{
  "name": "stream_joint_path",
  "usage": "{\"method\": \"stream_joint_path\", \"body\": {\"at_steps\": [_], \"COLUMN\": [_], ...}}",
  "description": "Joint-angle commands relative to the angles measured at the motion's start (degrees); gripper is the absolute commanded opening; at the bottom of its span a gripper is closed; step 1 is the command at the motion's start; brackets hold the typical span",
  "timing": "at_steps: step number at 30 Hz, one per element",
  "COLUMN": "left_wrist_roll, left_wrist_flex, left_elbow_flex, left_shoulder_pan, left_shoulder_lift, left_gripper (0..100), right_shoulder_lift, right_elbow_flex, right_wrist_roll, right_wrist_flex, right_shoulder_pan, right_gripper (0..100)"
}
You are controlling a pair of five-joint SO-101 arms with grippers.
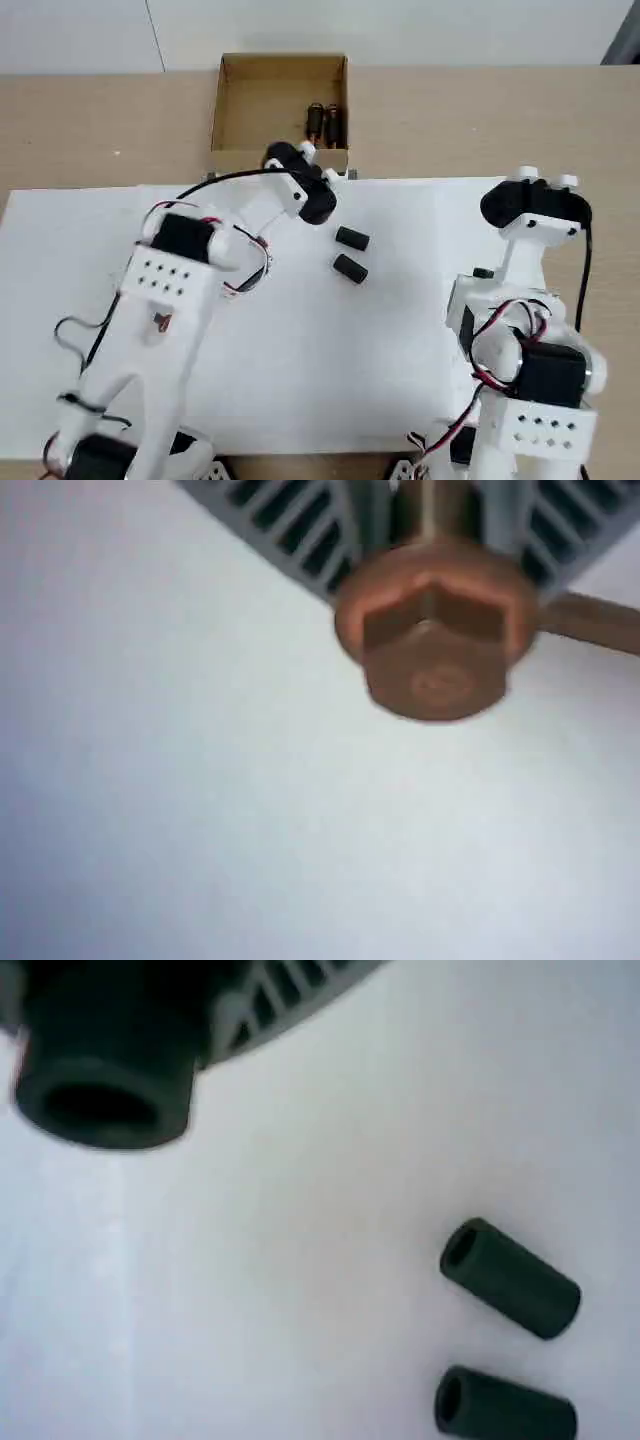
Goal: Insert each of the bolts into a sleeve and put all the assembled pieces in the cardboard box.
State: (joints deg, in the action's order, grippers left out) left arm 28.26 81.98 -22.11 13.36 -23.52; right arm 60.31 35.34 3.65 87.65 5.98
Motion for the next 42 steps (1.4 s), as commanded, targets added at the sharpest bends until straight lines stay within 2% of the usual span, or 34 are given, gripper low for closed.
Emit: {"method": "stream_joint_path", "body": {"at_steps": [1,7,11,20,24,27,36,42], "left_wrist_roll": [-0.62,-1.85,-10.55,-21.8,-27.6,-32.0,-45.89,-54.51], "left_wrist_flex": [0.53,-0.62,-7.47,-24.88,-26.81,-26.81,-27.25,-32.26], "left_elbow_flex": [1.71,-2.07,-11.03,-34.51,-40.31,-43.21,-52.09,-55.25], "left_shoulder_pan": [0.44,0.09,0.0,-1.58,-4.66,-5.89,-6.15,-5.71], "left_shoulder_lift": [-8.79,-21.8,-33.49,-59.43,-66.55,-70.33,-79.38,-80.53], "left_gripper": [0,0,0,0,0,0,0,0], "right_shoulder_lift": [1.1,9.8,16.31,28.7,33.63,36.88,43.65,43.56], "right_elbow_flex": [-4.13,-4.84,0.53,18.37,26.11,31.03,44.92,51.69], "right_wrist_roll": [-2.11,-5.8,-7.65,-7.3,-7.3,-7.3,-2.37,-2.73], "right_wrist_flex": [2.59,3.82,1.19,-9.8,-15.08,-17.27,-28.35,-40.22], "right_shoulder_pan": [0.13,0.13,0.31,0.04,-0.22,-4.26,-22.64,-32.66], "right_gripper": [0.4,0.3,0.3,0.3,0.3,0.3,0.3,0.3]}}
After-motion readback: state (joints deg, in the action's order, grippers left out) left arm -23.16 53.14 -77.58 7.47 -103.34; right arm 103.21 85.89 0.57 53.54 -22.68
